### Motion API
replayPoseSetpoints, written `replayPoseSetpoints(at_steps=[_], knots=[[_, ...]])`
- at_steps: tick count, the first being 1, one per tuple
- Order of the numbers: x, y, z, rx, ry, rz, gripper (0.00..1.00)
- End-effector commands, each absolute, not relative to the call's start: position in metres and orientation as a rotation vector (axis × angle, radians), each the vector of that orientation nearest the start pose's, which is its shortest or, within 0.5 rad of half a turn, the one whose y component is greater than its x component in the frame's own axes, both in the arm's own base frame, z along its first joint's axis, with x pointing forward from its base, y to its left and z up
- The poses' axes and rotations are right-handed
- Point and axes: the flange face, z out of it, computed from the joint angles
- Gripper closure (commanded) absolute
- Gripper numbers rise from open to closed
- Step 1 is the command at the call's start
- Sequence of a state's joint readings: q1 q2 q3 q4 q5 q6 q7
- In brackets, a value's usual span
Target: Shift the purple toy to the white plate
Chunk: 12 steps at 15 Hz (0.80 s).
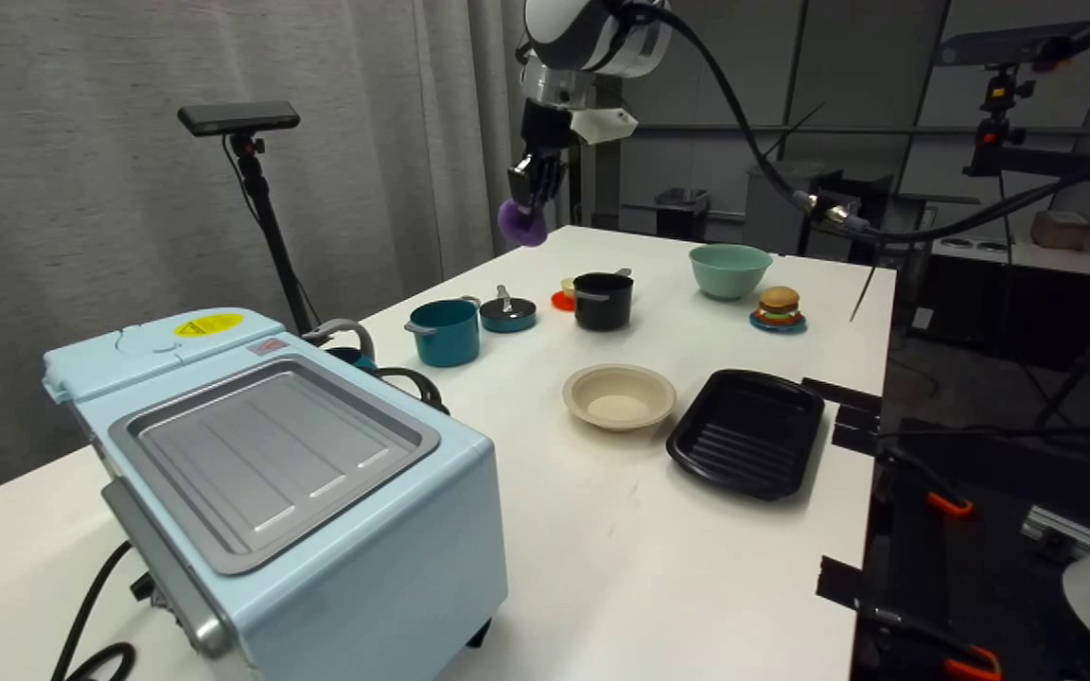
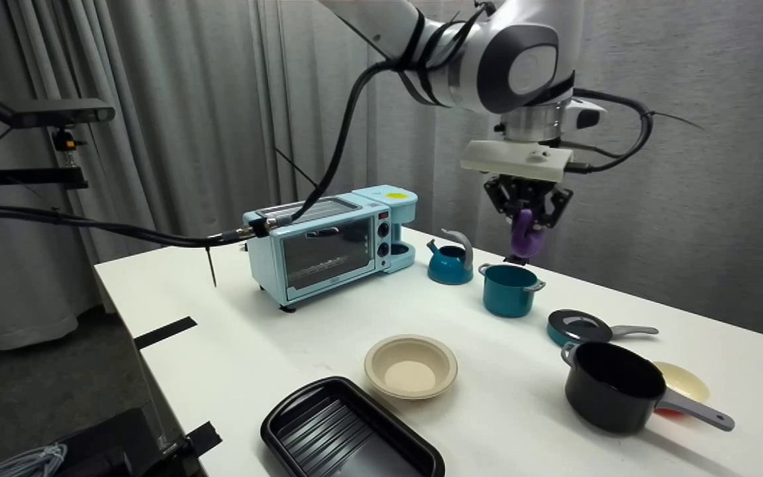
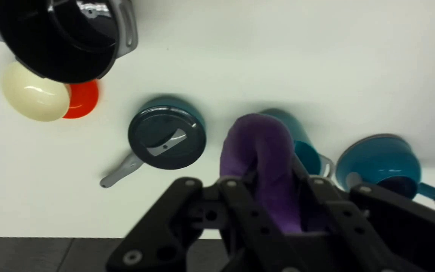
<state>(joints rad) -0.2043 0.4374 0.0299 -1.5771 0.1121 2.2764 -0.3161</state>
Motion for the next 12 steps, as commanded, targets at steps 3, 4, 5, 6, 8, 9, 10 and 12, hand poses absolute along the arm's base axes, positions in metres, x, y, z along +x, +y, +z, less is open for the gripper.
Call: replayPoseSetpoints(at_steps=[3, 4, 5, 6, 8, 9, 10, 12], knots=[[0.622, -0.046, 0.372, -3.013, -0.351, -0.163, 0.96], [0.612, -0.032, 0.357, -3.009, -0.377, -0.105, 0.96], [0.603, -0.019, 0.343, -2.994, -0.418, -0.053, 0.96], [0.594, -0.005, 0.329, -2.982, -0.464, 0.0, 0.96], [0.581, 0.01, 0.303, -2.998, -0.499, 0.084, 0.96], [0.577, 0.012, 0.294, -3.024, -0.49, 0.108, 0.96], [0.576, 0.009, 0.289, -3.054, -0.473, 0.115, 0.96], [0.576, -0.008, 0.287, -3.13, -0.432, 0.099, 0.96]])
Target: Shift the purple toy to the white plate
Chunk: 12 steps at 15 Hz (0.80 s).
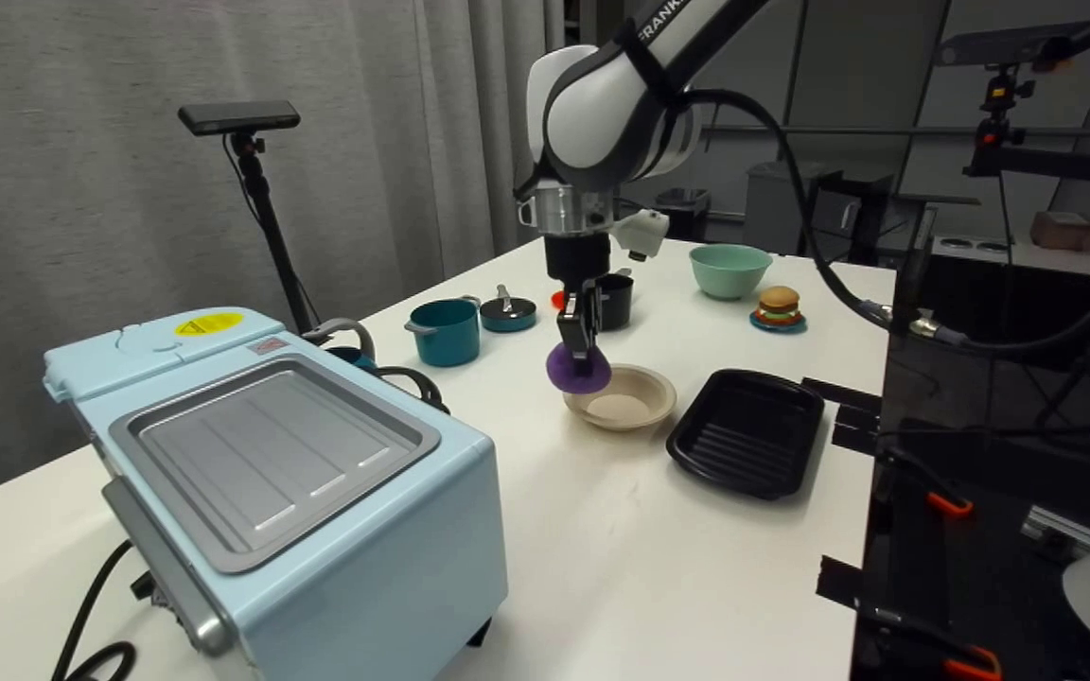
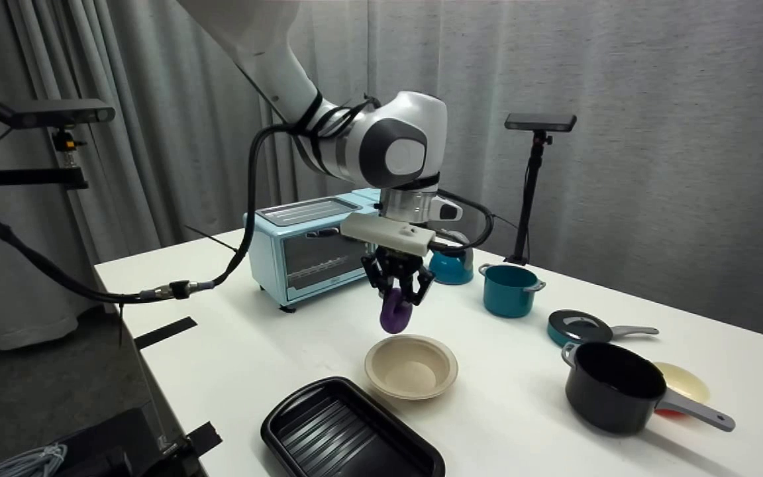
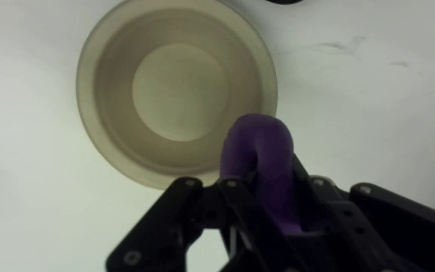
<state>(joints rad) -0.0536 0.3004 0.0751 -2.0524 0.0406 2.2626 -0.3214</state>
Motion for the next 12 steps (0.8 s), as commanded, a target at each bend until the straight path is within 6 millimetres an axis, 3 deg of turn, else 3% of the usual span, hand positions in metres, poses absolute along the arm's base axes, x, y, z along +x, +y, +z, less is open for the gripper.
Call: replayPoseSetpoints(at_steps=[1, 3, 9, 12], knots=[[0.576, 0.002, 0.282, -3.159, -0.411, 0.109, 0.96], [0.572, 0.0, 0.269, -3.181, -0.383, 0.184, 0.96], [0.57, 0.034, 0.222, -3.216, -0.312, 0.271, 0.96], [0.573, 0.017, 0.212, -3.251, -0.25, 0.277, 0.96]])
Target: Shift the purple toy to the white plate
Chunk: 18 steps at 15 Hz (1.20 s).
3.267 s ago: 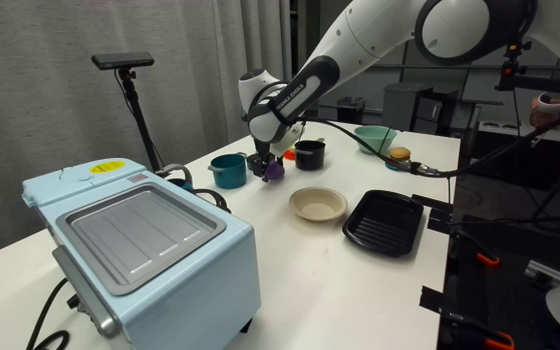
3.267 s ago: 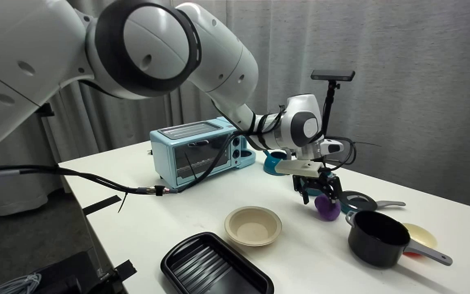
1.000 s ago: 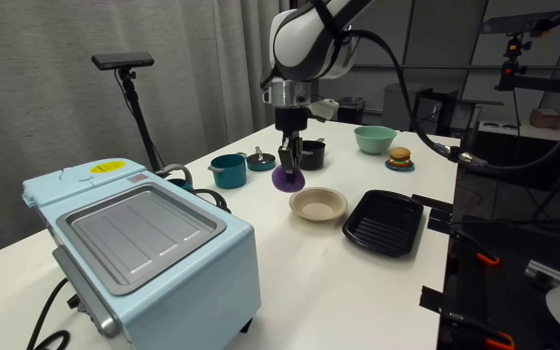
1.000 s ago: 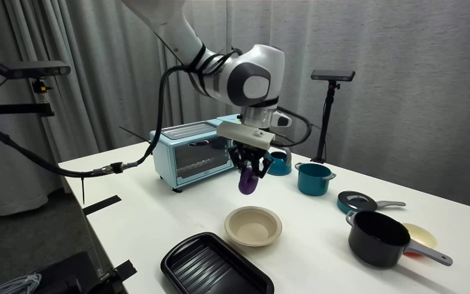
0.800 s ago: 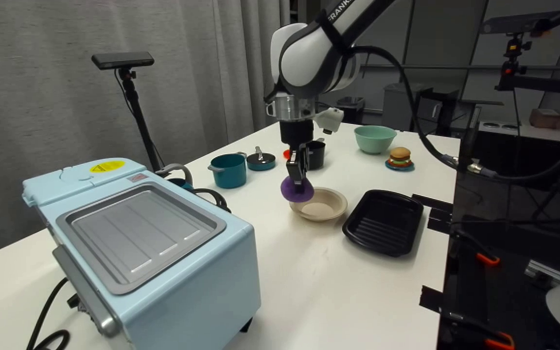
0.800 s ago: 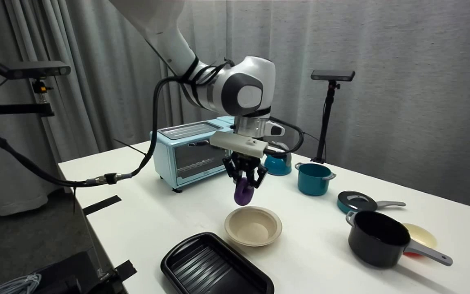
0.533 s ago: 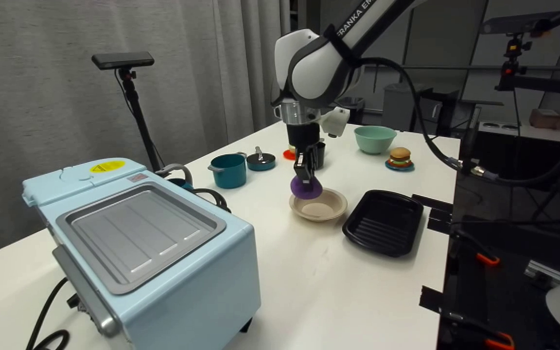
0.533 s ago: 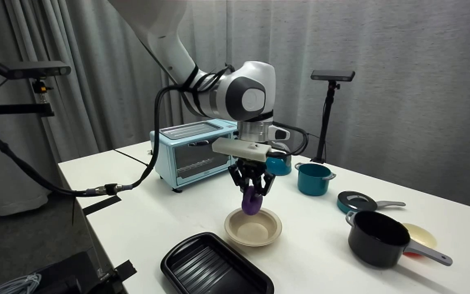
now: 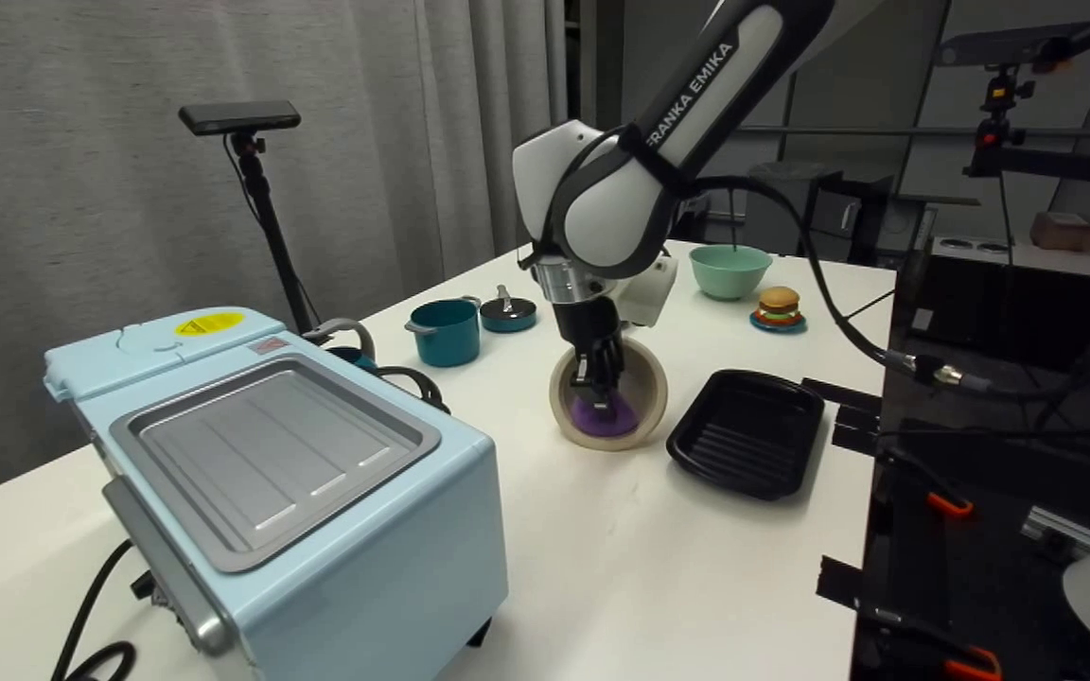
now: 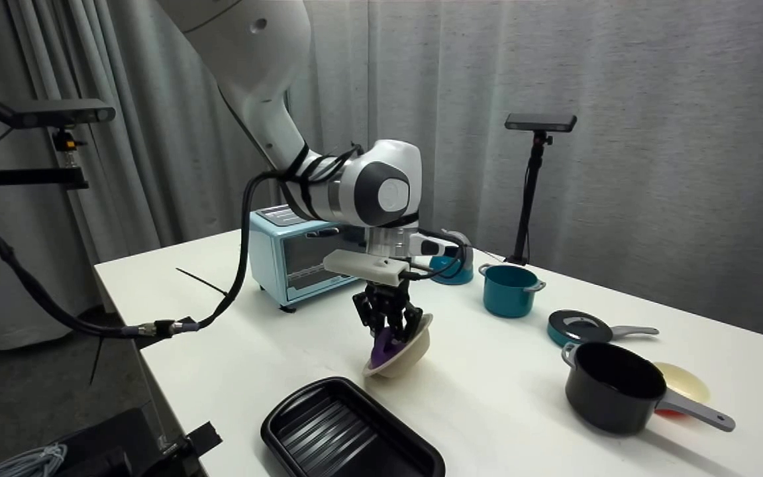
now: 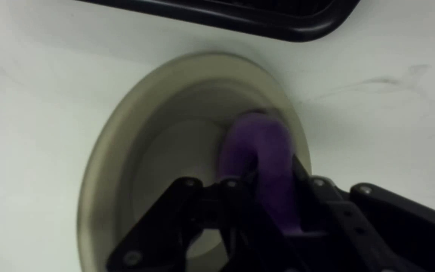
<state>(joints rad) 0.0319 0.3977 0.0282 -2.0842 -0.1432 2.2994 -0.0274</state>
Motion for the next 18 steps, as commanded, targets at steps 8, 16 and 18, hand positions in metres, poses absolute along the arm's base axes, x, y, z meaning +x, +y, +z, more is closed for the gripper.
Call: replayPoseSetpoints(at_steps=[8, 16, 18], knots=[[0.579, -0.015, 0.234, -3.284, -0.116, 0.205, 0.28], [0.585, -0.058, 0.294, -3.281, 0.005, -0.005, 0.0], [0.585, -0.075, 0.312, -3.275, 0.052, -0.053, 0.0]])
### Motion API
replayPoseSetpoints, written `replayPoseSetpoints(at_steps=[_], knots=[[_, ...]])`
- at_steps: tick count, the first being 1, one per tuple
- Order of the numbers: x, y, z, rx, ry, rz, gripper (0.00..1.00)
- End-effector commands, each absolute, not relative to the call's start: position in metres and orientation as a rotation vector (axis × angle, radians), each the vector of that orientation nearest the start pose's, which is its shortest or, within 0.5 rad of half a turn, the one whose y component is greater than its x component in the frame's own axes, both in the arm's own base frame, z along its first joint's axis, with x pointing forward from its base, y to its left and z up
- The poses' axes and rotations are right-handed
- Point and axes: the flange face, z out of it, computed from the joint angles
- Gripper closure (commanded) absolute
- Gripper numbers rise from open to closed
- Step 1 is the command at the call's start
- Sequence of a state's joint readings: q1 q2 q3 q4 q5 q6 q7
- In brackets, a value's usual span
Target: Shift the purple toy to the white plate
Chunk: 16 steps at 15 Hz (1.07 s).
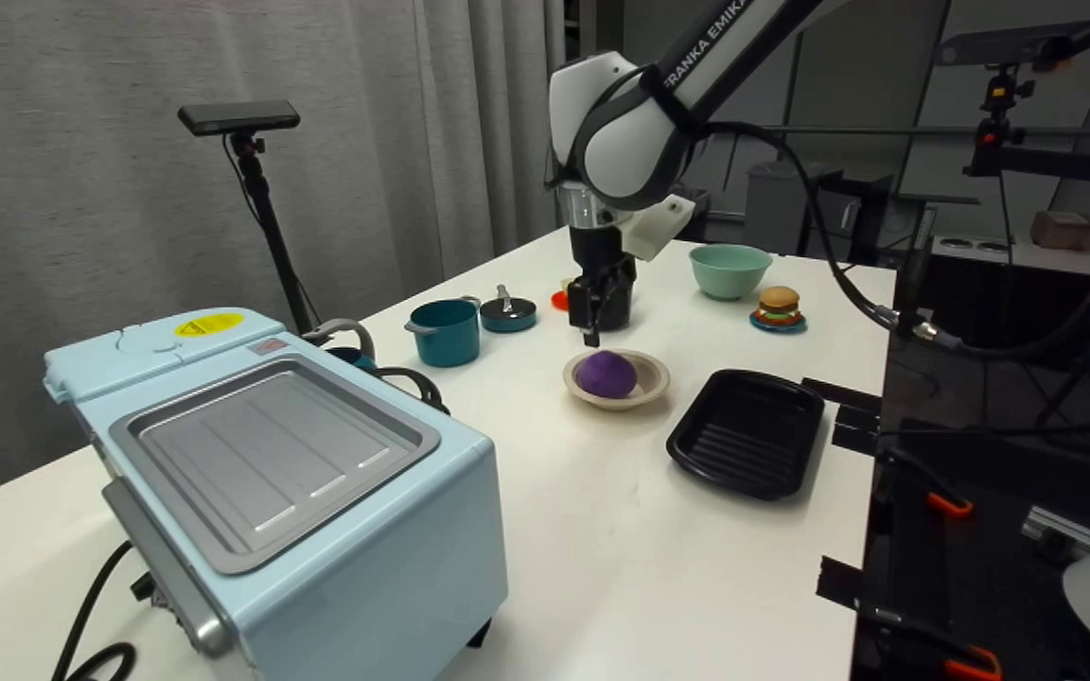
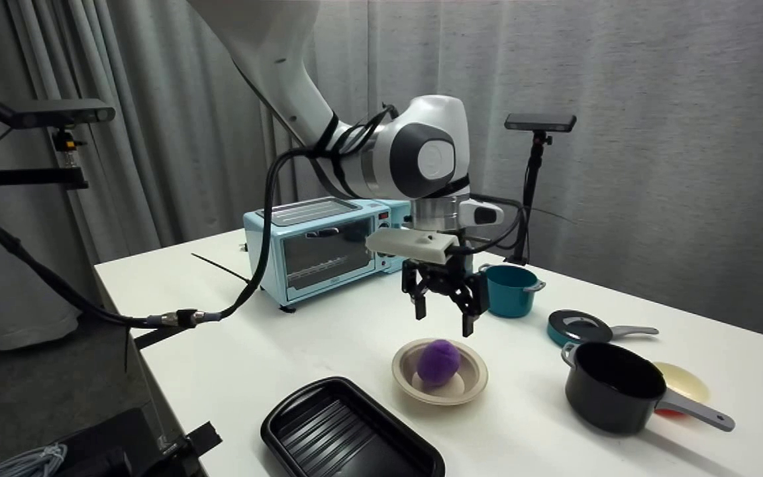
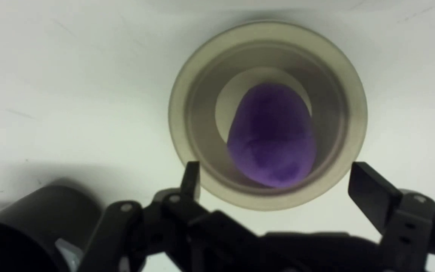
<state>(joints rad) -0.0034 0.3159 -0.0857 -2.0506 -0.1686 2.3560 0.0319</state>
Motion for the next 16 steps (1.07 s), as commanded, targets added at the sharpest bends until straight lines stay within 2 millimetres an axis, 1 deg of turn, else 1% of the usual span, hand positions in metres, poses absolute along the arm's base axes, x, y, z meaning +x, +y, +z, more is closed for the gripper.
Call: replayPoseSetpoints(at_steps=[1, 3, 4, 7, 8, 10, 16], knots=[[0.584, -0.083, 0.32, -3.274, 0.075, -0.076, 0.0], [0.583, -0.099, 0.335, -3.27, 0.118, -0.115, 0.0], [0.582, -0.088, 0.336, -3.266, 0.138, -0.131, 0.0], [0.581, -0.089, 0.347, -3.253, 0.152, -0.144, 0.0], [0.586, -0.091, 0.339, -3.278, 0.127, -0.119, 0.0], [0.586, -0.09, 0.342, -3.272, 0.134, -0.127, 0.0], [0.586, -0.09, 0.341, -3.271, 0.134, -0.126, 0.0]])
